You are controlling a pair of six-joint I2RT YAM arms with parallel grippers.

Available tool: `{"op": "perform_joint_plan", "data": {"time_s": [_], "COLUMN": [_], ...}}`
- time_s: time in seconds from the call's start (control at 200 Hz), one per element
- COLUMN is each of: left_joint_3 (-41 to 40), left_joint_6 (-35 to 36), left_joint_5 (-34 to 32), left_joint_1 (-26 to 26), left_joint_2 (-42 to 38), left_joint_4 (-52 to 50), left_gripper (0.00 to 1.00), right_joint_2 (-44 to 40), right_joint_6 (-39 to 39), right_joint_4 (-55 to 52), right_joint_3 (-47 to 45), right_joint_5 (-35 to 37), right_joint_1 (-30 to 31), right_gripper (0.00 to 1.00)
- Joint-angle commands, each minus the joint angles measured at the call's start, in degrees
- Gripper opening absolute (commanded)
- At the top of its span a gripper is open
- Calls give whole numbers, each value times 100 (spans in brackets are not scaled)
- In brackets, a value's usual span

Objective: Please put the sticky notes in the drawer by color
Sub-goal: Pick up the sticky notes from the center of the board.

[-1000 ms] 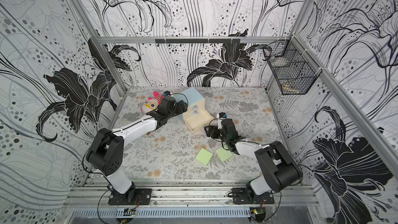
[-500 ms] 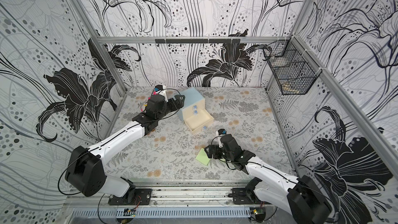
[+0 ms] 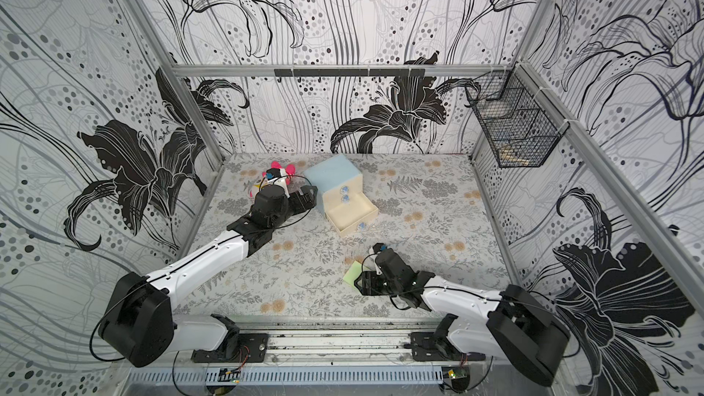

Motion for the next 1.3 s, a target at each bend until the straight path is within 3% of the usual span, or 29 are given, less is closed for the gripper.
{"op": "perform_joint_plan", "data": {"time_s": [0.0,0.2,0.386,0.601,0.876,1.046,1.297], "left_joint_3": [-60,-126,-191,-708,-1152,-1306,-1270], "left_joint_6": [110,95,224,10,22,-38,-58], "left_joint_5": [-185,-202,-330,-75,43,68,228], "left_joint_1": [-13,-20,9,432,794,843,848], "left_joint_2": [-162,-184,-263,-450,-759,-821,-667], "left_joint_4": [158,186,123,415,287,346,395], "left_gripper": [97,97,97,97,97,97,97], "right_joint_2": [476,650,242,1246,2521,2921,3189], "right_joint_6": [49,-104,-496,-1068,-1403,-1452,-1445], "right_joint_4": [-48,-824,-1908,-2452,-3186,-3072,-3104], "right_joint_3": [260,836,1378,2590,3788,3831,3866], "right_joint_5": [-28,487,1334,2081,2283,2026,2060], "right_joint_1": [322,719,759,777,783,794,789], "right_gripper": [65,67,79,99,99,99,87]}}
